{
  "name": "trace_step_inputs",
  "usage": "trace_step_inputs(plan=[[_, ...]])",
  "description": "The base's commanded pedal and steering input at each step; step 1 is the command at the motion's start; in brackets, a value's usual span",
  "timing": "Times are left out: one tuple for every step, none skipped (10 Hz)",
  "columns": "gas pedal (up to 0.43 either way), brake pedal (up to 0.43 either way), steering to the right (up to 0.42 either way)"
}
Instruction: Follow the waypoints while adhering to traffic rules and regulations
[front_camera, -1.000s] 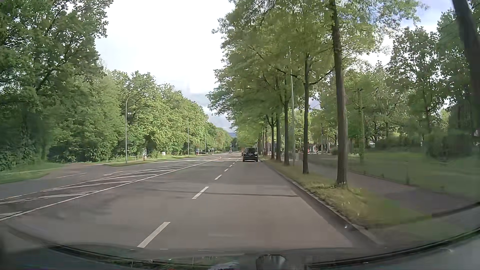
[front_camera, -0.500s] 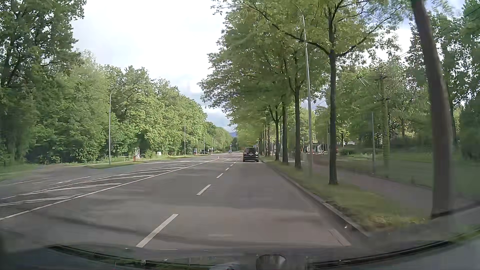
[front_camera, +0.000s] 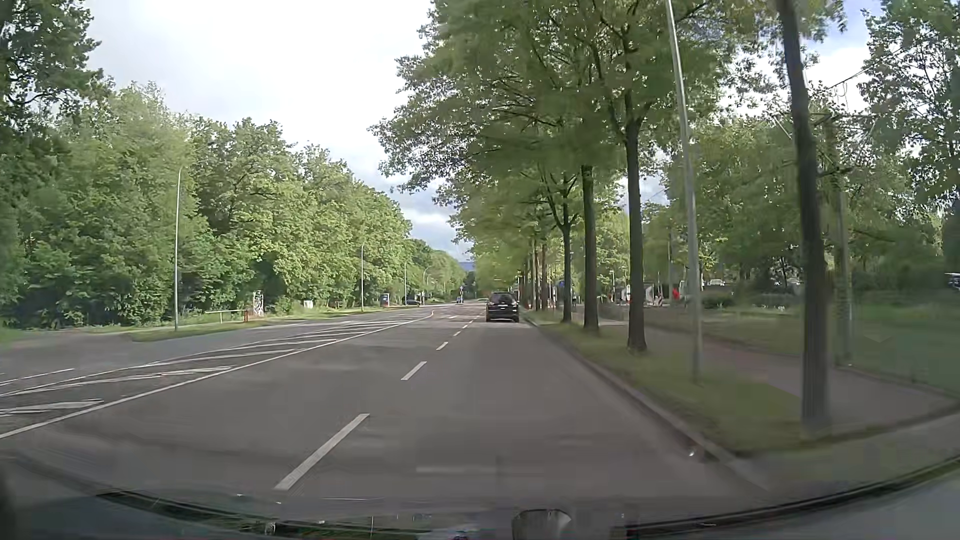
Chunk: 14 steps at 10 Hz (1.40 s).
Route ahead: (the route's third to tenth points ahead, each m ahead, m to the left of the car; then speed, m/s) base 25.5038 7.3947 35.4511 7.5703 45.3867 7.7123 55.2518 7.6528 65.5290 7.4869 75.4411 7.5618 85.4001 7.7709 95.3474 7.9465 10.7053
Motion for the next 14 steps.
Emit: trace_step_inputs(plan=[[0.079,0.000,0.000],[0.067,0.000,0.001],[0.059,0.000,0.001],[0.047,0.000,0.000],[0.039,0.000,0.000],[0.008,0.000,0.001],[0.008,0.000,0.001],[0.008,0.000,0.000],[0.008,0.000,0.001],[0.008,0.000,0.001],[0.008,0.000,0.001],[0.008,0.000,0.000],[0.008,0.000,0.001],[0.020,0.000,0.001]])
